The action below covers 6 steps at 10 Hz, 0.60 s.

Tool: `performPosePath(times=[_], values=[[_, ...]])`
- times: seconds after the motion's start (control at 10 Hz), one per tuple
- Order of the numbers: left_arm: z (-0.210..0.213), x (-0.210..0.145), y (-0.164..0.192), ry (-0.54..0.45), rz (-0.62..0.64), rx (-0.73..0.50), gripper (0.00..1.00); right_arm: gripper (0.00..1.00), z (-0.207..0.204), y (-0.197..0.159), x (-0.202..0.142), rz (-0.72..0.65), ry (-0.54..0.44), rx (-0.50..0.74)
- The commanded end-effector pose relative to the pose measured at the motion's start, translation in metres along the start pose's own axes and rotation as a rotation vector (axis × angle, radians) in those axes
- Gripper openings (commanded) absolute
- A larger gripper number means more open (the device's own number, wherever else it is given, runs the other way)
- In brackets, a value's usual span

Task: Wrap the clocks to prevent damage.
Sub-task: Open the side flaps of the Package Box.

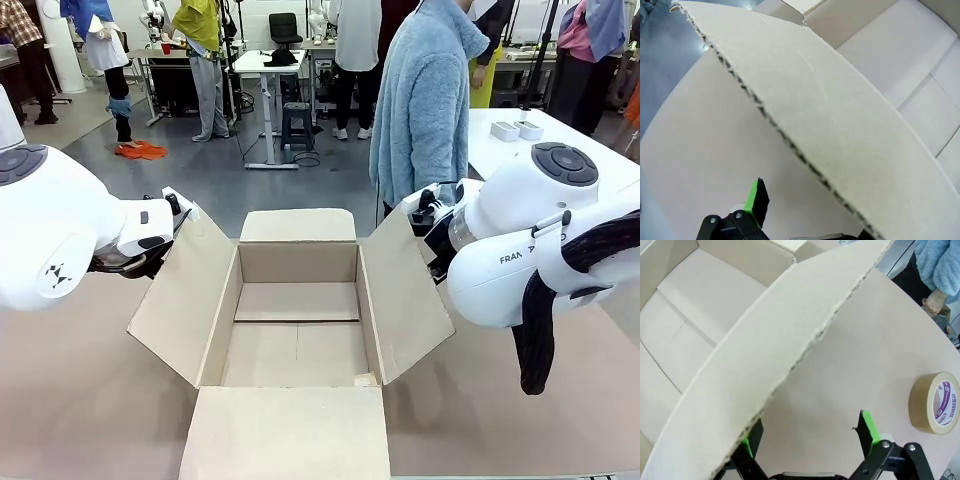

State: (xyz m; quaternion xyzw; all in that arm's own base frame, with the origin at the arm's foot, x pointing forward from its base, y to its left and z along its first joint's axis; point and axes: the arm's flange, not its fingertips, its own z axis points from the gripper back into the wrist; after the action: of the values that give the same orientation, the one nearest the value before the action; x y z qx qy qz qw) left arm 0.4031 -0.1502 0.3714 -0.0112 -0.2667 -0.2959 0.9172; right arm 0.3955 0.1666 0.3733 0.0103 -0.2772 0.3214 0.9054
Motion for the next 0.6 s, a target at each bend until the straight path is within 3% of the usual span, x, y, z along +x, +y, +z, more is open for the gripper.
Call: performPosePath(times=[0.0, 0.1, 0.3, 0.5], values=[[0.015, 0.026, 0.005, 0.043, -0.029, 0.019, 1.00, 1.00, 0.020, -0.009, 0.024, -0.042, -0.008, -0.008], [0.028, 0.058, 0.016, 0.098, -0.029, -0.009, 1.00, 1.00, 0.041, -0.021, 0.051, -0.085, 0.017, -0.016], [0.067, 0.091, 0.023, 0.181, -0.080, -0.030, 1.00, 1.00, 0.079, -0.028, 0.081, -0.080, 0.150, -0.037], [0.110, 0.118, 0.028, 0.220, -0.096, 0.003, 1.00, 1.00, 0.132, -0.025, 0.109, -0.063, 0.180, -0.112]])
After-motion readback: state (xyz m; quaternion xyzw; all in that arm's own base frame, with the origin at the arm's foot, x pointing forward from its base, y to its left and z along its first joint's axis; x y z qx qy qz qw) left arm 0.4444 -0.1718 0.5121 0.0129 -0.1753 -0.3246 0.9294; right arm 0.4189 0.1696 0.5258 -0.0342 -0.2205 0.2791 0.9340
